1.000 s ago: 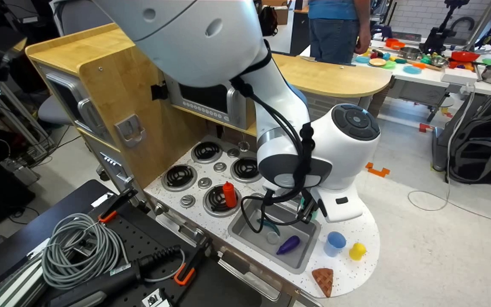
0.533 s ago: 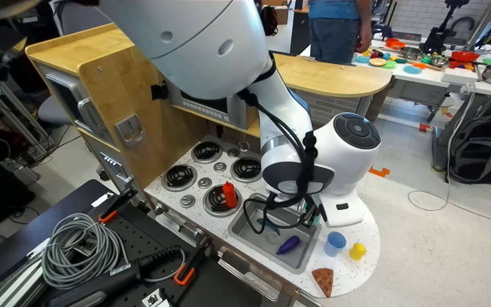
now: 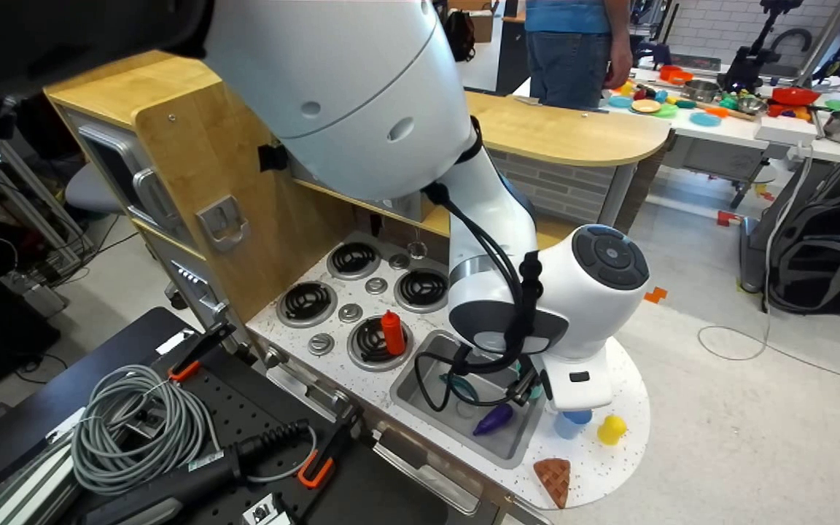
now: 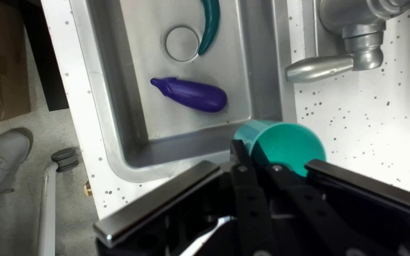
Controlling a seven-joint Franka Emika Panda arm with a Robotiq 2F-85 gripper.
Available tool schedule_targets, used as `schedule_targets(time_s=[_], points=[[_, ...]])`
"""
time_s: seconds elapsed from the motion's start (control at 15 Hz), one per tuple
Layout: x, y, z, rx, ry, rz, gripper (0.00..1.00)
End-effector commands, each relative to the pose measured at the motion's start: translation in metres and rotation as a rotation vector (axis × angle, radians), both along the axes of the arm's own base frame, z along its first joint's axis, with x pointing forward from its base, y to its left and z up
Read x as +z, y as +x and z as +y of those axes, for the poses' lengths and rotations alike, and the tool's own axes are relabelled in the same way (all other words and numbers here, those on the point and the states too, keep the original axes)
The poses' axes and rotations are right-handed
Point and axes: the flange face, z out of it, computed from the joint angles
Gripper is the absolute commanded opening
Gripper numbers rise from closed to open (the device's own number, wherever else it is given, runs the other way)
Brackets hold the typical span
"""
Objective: Get the green cup in the sink and put it next to the blue cup on the edge of the sink
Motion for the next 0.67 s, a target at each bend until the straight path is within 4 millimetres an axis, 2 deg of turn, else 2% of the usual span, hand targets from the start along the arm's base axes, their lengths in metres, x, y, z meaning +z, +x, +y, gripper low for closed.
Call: schedule_targets(time_s=[0.0,0.13,0.27,0.6], points=[[0.016,0.003,-0.003,-0.020,0.017,-0.061,0.01],[0.021,-0.001,-0.008,-0.037,0.014,-0.066,0.01],[0.018,-0.012,-0.019,-0.062,0.022,-0.043,0.01],[0.012,-0.030,-0.029,-0.071,0.001,-0.013,0.01]])
